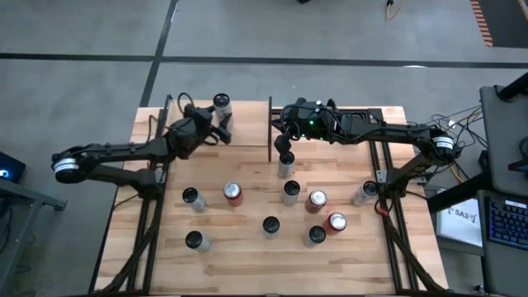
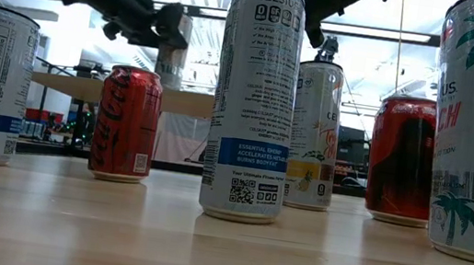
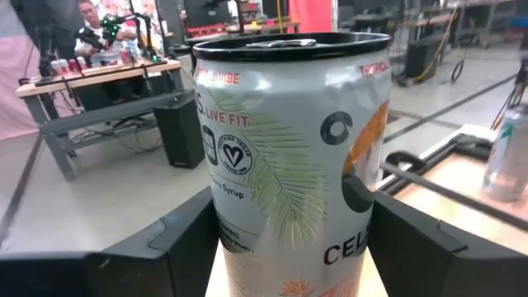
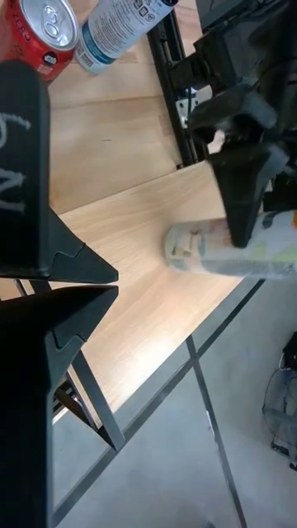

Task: Place canned beverage on shelf
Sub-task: Put the top right white yellow soda can on the shelf

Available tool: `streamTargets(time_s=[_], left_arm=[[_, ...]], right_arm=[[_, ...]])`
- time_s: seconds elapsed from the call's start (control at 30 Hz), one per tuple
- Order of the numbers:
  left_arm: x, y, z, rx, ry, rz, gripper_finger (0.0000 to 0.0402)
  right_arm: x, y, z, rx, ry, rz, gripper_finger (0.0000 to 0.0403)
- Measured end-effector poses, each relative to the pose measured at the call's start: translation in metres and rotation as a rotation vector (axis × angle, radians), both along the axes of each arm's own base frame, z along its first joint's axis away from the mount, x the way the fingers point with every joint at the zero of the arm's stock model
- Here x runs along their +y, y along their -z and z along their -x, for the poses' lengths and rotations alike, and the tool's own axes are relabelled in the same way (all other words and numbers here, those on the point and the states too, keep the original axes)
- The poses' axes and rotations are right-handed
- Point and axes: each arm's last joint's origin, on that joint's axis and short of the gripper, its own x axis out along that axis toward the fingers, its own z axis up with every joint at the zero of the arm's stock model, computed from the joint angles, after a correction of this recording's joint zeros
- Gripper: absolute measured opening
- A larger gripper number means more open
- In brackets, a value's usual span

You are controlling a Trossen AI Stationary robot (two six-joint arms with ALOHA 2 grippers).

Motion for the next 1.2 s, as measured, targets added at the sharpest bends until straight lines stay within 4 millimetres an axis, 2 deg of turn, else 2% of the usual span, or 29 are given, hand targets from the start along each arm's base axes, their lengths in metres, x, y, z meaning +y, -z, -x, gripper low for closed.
streamTargets(time_s=[0.47, 1.07, 1.2], left_arm=[[-0.009, 0.008, 0.023, -0.022, -0.002, 0.018, 0.0249], [-0.009, 0.011, 0.023, -0.014, -0.002, 0.025, 0.0250], [-0.008, 0.011, 0.023, -0.023, -0.025, 0.029, 0.0266]], right_arm=[[0.000, 0.000, 0.000, -0.003, 0.003, -0.006, 0.0009], [0.000, 0.000, 0.000, -0.004, 0.004, -0.007, 0.0009], [0.000, 0.000, 0.000, -0.003, 0.003, -0.007, 0.0009]])
